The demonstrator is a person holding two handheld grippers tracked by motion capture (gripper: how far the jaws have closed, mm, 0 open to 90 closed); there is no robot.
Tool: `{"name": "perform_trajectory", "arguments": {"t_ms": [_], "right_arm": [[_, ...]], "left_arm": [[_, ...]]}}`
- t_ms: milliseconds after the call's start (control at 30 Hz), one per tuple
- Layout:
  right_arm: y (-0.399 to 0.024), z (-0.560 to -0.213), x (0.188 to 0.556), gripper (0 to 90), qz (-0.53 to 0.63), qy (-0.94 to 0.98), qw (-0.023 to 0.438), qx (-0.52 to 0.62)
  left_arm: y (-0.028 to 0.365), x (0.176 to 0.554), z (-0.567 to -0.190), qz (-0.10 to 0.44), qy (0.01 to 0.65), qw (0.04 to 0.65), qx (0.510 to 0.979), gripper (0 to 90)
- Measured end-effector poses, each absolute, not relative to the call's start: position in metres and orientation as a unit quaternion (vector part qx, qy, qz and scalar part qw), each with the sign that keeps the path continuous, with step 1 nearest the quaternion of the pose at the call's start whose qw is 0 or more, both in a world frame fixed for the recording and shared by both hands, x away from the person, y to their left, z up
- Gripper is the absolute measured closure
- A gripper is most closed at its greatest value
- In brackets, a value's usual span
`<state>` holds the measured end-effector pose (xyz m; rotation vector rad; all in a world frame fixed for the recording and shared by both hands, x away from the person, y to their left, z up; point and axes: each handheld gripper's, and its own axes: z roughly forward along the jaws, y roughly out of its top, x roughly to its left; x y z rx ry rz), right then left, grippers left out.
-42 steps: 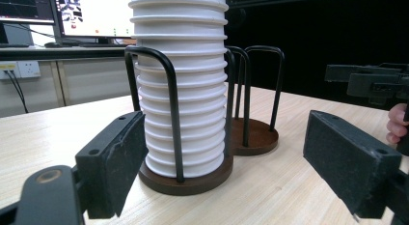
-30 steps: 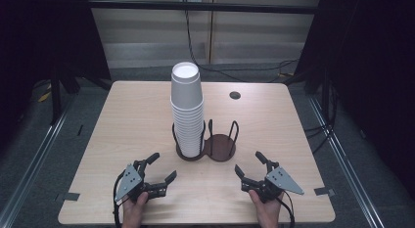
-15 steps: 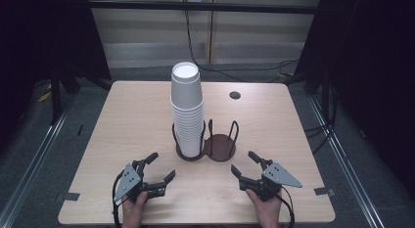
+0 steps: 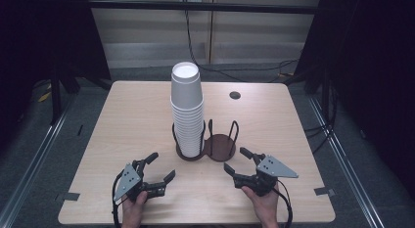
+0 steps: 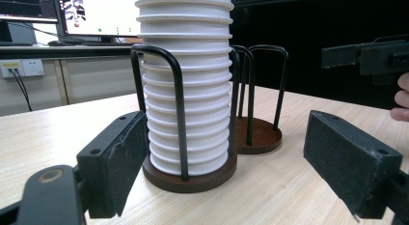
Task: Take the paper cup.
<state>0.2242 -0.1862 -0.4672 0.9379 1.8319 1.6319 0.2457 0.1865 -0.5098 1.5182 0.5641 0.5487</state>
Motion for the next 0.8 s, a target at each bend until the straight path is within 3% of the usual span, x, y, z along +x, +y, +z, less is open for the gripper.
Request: {"name": "perform_trajectory", "arguments": {"t_ms": [800], "right_arm": [[-0.178,-0.431,0.241,22.2,0.608,0.694,0.198,0.332]], "left_arm": [[0.187,0.246,-0.510,0.242,0.244,0.657,0.670,15.6]]}}
